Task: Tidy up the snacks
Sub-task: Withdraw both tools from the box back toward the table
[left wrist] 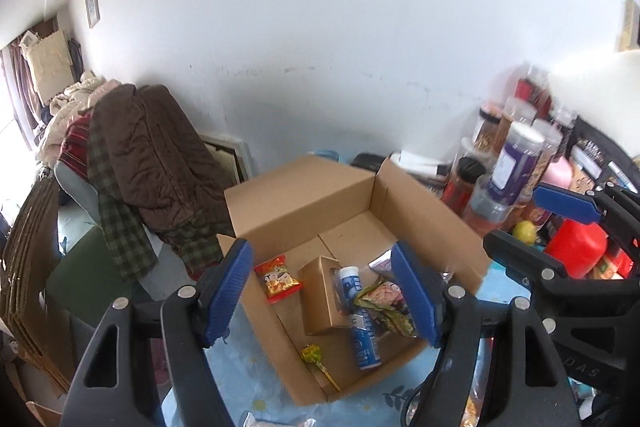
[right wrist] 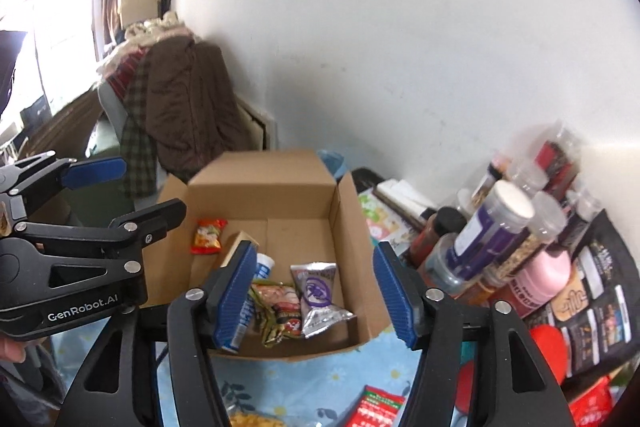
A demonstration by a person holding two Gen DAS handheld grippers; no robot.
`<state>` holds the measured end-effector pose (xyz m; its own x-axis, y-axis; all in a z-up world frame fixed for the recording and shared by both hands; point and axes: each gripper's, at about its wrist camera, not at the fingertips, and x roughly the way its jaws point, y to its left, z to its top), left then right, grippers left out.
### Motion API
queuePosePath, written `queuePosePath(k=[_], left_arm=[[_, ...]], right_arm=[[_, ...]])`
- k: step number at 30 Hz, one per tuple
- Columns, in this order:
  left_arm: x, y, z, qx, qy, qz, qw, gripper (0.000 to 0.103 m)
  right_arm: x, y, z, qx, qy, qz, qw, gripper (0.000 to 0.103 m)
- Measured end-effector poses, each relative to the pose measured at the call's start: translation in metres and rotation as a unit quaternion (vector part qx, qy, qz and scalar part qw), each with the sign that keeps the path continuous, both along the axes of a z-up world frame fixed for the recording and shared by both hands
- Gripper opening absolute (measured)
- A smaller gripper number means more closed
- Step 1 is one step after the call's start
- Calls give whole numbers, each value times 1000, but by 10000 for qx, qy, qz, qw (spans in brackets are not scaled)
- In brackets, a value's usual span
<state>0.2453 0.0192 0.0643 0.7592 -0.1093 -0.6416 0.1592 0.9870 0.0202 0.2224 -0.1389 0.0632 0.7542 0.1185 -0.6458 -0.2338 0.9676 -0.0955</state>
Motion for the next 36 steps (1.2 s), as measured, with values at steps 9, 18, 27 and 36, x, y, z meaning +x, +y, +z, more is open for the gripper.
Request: queuePosePath(k=[9, 18, 27, 36], left_arm=[[-51, 10, 34, -130, -534, -49, 9985, 80], [-98, 22, 47, -231, -895, -207, 9955, 81], [-138, 34, 43, -347, -1106, -477, 9921, 81], [-169, 37, 20, -242, -1084, -614, 9919, 81]], right_arm=[[-51, -2, 37, 124, -572, 34, 9983, 75], [-105, -1, 59, 278, -1139, -26, 9931, 90], [-145, 0, 48, 431, -1191, -51, 9919, 90], [-175, 8, 23, 441, -1167, -47, 9922, 90]])
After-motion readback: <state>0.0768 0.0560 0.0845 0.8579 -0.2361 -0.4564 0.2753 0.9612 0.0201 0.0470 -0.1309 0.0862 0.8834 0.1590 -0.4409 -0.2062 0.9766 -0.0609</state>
